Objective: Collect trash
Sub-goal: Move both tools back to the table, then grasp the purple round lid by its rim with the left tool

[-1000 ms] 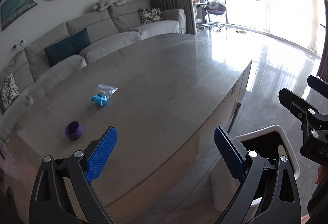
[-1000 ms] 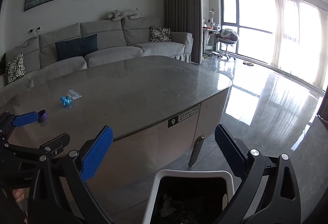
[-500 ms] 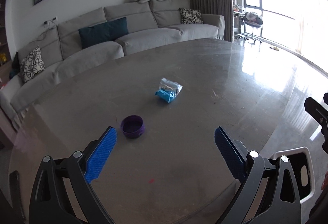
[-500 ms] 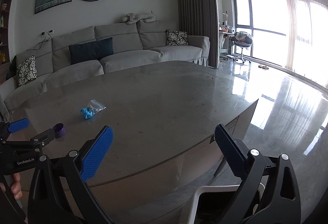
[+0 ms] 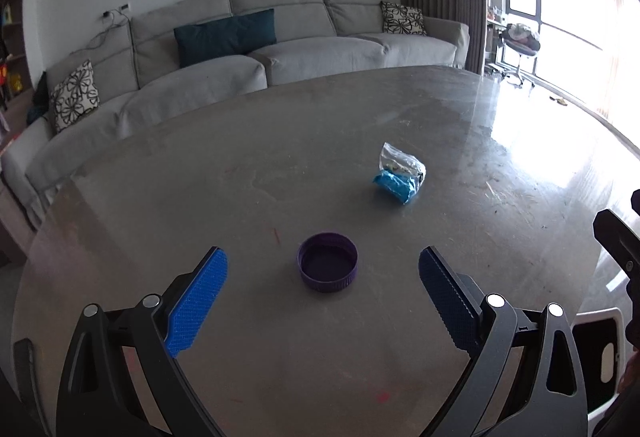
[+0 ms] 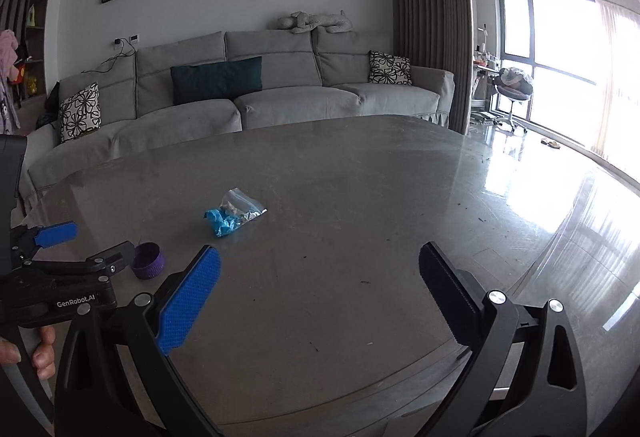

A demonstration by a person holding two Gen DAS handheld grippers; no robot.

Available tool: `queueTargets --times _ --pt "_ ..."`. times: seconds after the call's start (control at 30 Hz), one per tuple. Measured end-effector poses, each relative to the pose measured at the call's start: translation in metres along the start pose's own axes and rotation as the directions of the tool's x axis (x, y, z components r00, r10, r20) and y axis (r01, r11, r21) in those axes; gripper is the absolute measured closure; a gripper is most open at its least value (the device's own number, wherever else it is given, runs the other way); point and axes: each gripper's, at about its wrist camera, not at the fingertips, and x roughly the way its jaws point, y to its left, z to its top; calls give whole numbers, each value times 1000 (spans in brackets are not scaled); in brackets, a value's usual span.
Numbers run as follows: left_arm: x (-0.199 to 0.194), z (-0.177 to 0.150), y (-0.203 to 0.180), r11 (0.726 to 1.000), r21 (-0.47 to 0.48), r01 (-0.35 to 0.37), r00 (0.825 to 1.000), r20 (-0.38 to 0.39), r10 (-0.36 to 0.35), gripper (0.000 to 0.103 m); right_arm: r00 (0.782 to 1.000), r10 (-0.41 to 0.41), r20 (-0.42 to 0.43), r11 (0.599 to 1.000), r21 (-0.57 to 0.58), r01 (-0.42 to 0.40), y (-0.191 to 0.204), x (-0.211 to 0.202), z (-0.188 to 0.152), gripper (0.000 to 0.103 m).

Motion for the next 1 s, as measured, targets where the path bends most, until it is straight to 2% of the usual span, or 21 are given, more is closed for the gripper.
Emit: queueTargets --times 0.2,0.5,0.7,0.8,0.9,0.93,1.0 --pt "25 1 11 1000 -27 5 998 -68 -7 7 999 30 -36 999 -31 -31 19 22 -1 4" --pt "59 -4 18 998 -55 -12 988 -157 4 7 997 32 -75 994 -103 -39 34 40 -12 4" --pt "67 -6 13 999 -43 3 988 -157 -9 7 996 21 -81 993 -112 -30 34 42 -15 4" --pt "68 -7 12 997 -60 50 984 -166 -60 16 997 23 -79 993 -114 -32 33 41 -15 4" --pt "74 -9 6 997 -47 61 976 -208 -70 43 997 24 -74 993 -112 -32 33 40 -14 4" --pt "74 -9 5 997 -38 62 977 -200 -68 51 997 24 -71 994 -109 -31 33 40 -14 4" --pt "74 -9 2 998 -26 63 978 -198 -67 62 997 23 -67 994 -108 -30 32 39 -14 4"
